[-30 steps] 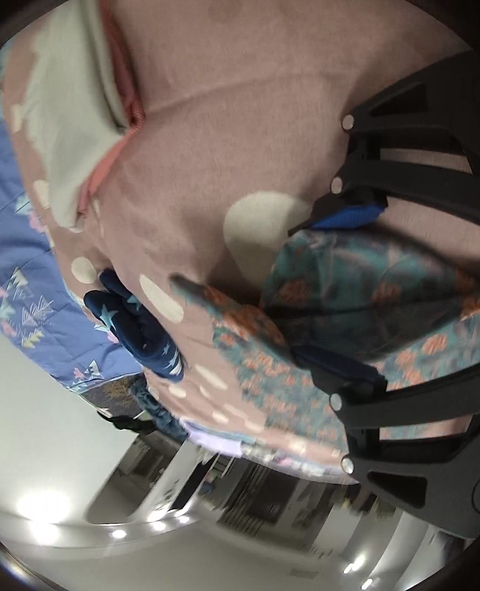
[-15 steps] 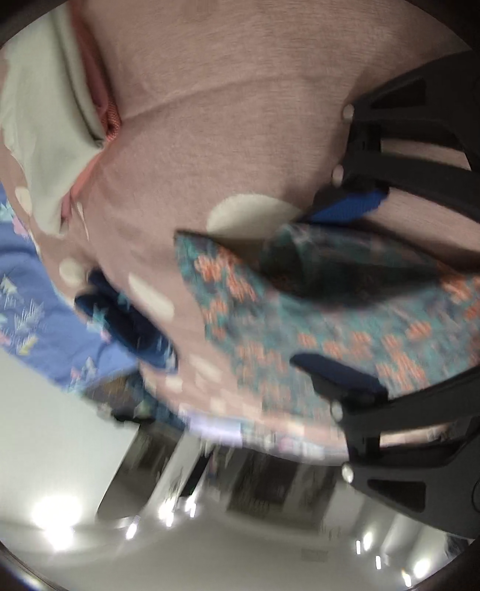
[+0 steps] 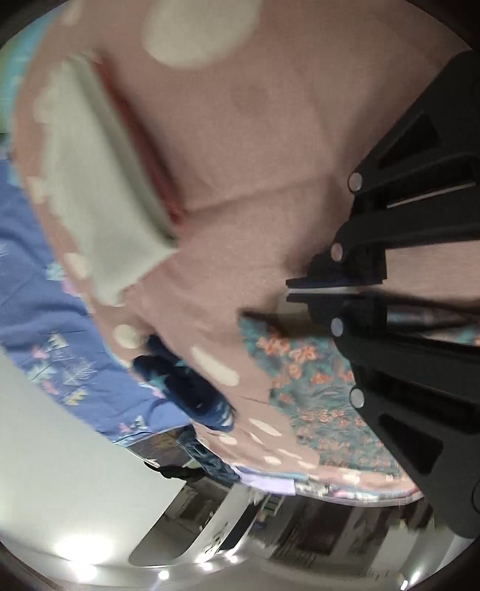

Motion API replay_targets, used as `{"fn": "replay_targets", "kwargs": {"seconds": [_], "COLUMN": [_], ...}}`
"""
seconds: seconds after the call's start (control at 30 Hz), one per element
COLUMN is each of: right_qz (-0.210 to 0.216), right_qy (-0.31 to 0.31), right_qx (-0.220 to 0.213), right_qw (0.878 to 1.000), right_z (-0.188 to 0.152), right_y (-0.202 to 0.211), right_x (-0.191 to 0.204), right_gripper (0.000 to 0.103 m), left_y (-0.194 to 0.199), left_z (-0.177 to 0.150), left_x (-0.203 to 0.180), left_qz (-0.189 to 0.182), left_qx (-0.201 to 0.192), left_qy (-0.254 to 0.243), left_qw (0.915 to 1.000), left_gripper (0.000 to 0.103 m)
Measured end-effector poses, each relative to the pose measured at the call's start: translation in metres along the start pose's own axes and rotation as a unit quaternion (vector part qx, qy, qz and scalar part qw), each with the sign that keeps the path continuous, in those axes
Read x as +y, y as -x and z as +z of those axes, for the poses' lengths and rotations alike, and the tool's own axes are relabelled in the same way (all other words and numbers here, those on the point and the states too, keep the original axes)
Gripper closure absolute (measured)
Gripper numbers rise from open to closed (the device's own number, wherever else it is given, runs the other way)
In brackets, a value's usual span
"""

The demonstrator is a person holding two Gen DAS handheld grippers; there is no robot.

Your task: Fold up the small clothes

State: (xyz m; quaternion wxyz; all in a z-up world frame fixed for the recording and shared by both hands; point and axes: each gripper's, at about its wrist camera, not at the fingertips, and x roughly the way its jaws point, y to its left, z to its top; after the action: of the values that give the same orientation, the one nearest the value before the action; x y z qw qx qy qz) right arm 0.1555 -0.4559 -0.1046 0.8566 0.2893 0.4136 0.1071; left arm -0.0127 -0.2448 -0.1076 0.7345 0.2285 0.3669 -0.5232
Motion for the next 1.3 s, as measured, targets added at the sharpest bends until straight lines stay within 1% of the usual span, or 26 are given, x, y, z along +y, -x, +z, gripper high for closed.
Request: {"fn": "replay_targets", "kwargs": {"seconds": [0.1,0.17,0.2,0.23,0.27,0.3,0.33,0.37,0.43,0.47,0.53,0.6,0.63,0.67,0.7,0.73,0.77,0.8,0.87,0.9,0.97,1.03,1.07,1.17,1.2,1.3], "right_qz": [0.043,0.059,0.053,0.020,-0.032,-0.069,-0.097,-0.105,-0.132,-0.135,-0.117,-0.096,-0.083,-0.070,-0.059,-0.047,-0.036,-0.026,-0.002,0.003,0.009,0.005,0.004,-0.003,-0.008,-0.025], "right_qy": [0.052,0.093,0.112,0.134,0.152,0.166,0.186,0.190,0.179,0.182,0.208,0.248,0.271,0.300,0.329,0.356,0.375,0.386,0.414,0.422,0.449,0.476,0.483,0.493,0.495,0.497], "right_qx": [-0.003,0.007,0.014,0.032,0.053,0.061,0.051,0.045,0.035,0.015,-0.017,-0.032,-0.033,-0.029,-0.022,-0.015,-0.007,0.000,0.023,0.032,0.054,0.066,0.069,0.076,0.076,0.075], "right_qw": [0.998,0.994,0.992,0.990,0.986,0.982,0.977,0.975,0.974,0.974,0.971,0.963,0.958,0.951,0.942,0.933,0.926,0.922,0.910,0.906,0.892,0.877,0.873,0.867,0.866,0.864], "right_z": [-0.018,-0.039,-0.051,-0.066,-0.079,-0.088,-0.098,-0.102,-0.106,-0.112,-0.119,-0.134,-0.143,-0.156,-0.171,-0.187,-0.202,-0.207,-0.239,-0.247,-0.275,-0.298,-0.305,-0.318,-0.318,-0.319], "right_y": [0.027,0.036,0.037,0.032,0.023,0.021,0.022,0.026,0.044,0.061,0.083,0.097,0.101,0.100,0.097,0.091,0.086,0.078,0.062,0.053,0.039,0.030,0.028,0.020,0.019,0.015], "right_x": [0.028,0.044,0.052,0.057,0.058,0.056,0.057,0.060,0.070,0.081,0.103,0.136,0.153,0.174,0.194,0.213,0.228,0.235,0.263,0.274,0.295,0.311,0.315,0.324,0.324,0.327], "right_gripper": [0.098,0.086,0.080,0.079,0.079,0.080,0.080,0.080,0.078,0.078,0.078,0.074,0.071,0.067,0.063,0.062,0.060,0.060,0.058,0.057,0.055,0.054,0.051,0.047,0.047,0.046], "left_y": [0.008,0.021,0.028,0.039,0.045,0.058,0.069,0.082,0.117,0.130,0.172,0.210,0.231,0.243,0.260,0.268,0.271,0.274,0.270,0.269,0.264,0.259,0.256,0.246,0.245,0.244], "left_z": [-0.002,-0.007,-0.014,-0.021,-0.026,-0.036,-0.045,-0.056,-0.088,-0.101,-0.143,-0.182,-0.204,-0.217,-0.242,-0.256,-0.262,-0.275,-0.289,-0.292,-0.297,-0.300,-0.300,-0.299,-0.299,-0.301], "left_x": [0.007,0.012,0.016,0.019,0.022,0.027,0.031,0.037,0.055,0.063,0.083,0.101,0.109,0.112,0.120,0.122,0.123,0.126,0.129,0.123,0.127,0.129,0.126,0.128,0.131,0.138], "left_qz": [-0.024,-0.036,-0.041,-0.044,-0.043,-0.036,-0.027,-0.013,0.030,0.046,0.097,0.138,0.161,0.174,0.190,0.194,0.194,0.191,0.181,0.179,0.173,0.162,0.155,0.139,0.137,0.120], "left_qx": [-0.012,-0.022,-0.027,-0.036,-0.041,-0.051,-0.059,-0.068,-0.087,-0.094,-0.119,-0.141,-0.152,-0.158,-0.166,-0.165,-0.165,-0.164,-0.154,-0.151,-0.143,-0.142,-0.141,-0.127,-0.123,-0.124], "left_qy": [0.029,0.047,0.054,0.067,0.075,0.089,0.100,0.115,0.155,0.170,0.226,0.278,0.305,0.321,0.349,0.364,0.372,0.382,0.392,0.391,0.389,0.378,0.370,0.352,0.348,0.345], "left_qw": [0.9992,0.9980,0.9973,0.9961,0.9954,0.9941,0.9928,0.9910,0.9836,0.9797,0.9619,0.9401,0.9261,0.9174,0.9026,0.8959,0.8926,0.8890,0.8888,0.8900,0.8936,0.9006,0.9050,0.9170,0.9192,0.9225], "left_gripper": [0.093,0.090,0.089,0.086,0.080,0.075,0.073,0.071,0.070,0.070,0.070,0.070,0.070,0.071,0.073,0.078,0.081,0.081,0.081,0.081,0.080,0.075,0.071,0.064,0.059,0.058]}}
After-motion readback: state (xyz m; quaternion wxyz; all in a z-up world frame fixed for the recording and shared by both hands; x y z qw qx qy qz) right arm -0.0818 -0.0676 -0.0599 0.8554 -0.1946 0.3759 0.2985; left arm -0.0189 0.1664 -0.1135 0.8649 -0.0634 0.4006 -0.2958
